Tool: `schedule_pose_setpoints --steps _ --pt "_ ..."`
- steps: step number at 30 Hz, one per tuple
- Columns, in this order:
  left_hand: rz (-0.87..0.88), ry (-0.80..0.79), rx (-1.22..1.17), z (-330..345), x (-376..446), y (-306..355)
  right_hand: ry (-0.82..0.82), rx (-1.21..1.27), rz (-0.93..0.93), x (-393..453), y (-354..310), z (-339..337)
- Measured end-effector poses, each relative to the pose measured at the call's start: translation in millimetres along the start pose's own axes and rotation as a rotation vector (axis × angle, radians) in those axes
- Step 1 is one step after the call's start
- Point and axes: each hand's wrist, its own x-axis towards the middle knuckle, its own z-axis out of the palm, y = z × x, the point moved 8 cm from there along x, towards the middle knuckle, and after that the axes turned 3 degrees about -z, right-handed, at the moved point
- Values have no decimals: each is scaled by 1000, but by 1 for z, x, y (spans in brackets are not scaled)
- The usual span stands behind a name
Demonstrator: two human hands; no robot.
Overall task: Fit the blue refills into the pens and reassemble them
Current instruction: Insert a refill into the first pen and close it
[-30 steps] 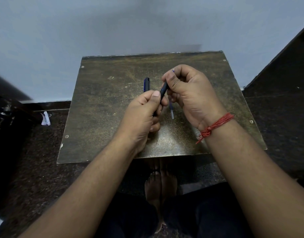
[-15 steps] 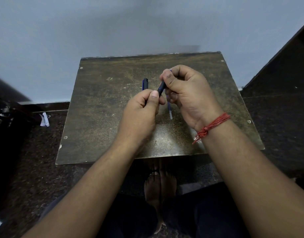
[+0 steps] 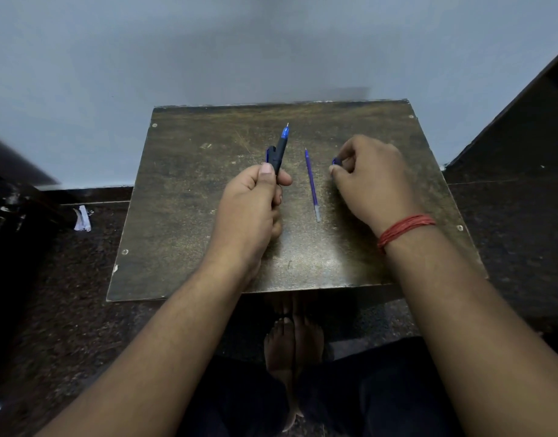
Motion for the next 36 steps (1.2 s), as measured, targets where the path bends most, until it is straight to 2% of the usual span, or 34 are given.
schedule_pose_setpoints --steps 4,7,9,12,16,21,27,36 --pt "-12 5 10 1 -1 -1 -34 -153 -12 -3 -8 9" --pt "-18 8 12 1 -1 -1 -31 -132 -11 -1 -12 7" --pt "-22 10 4 1 0 -2 -10 11 -18 0 -15 4" --pt "-25 1 -11 2 0 -3 38 360 -10 -3 -21 -2" --pt "-19 -21 13 3 1 -3 60 788 91 -10 -24 -1" --pt "-97 -102 -68 10 -1 -9 127 1117 187 -10 -17 -3" --pt "-203 -219 -145 21 -3 -16 165 1201 224 -8 -9 -4" --pt "-214 -270 -121 25 -6 -17 138 1102 154 -9 -15 -8"
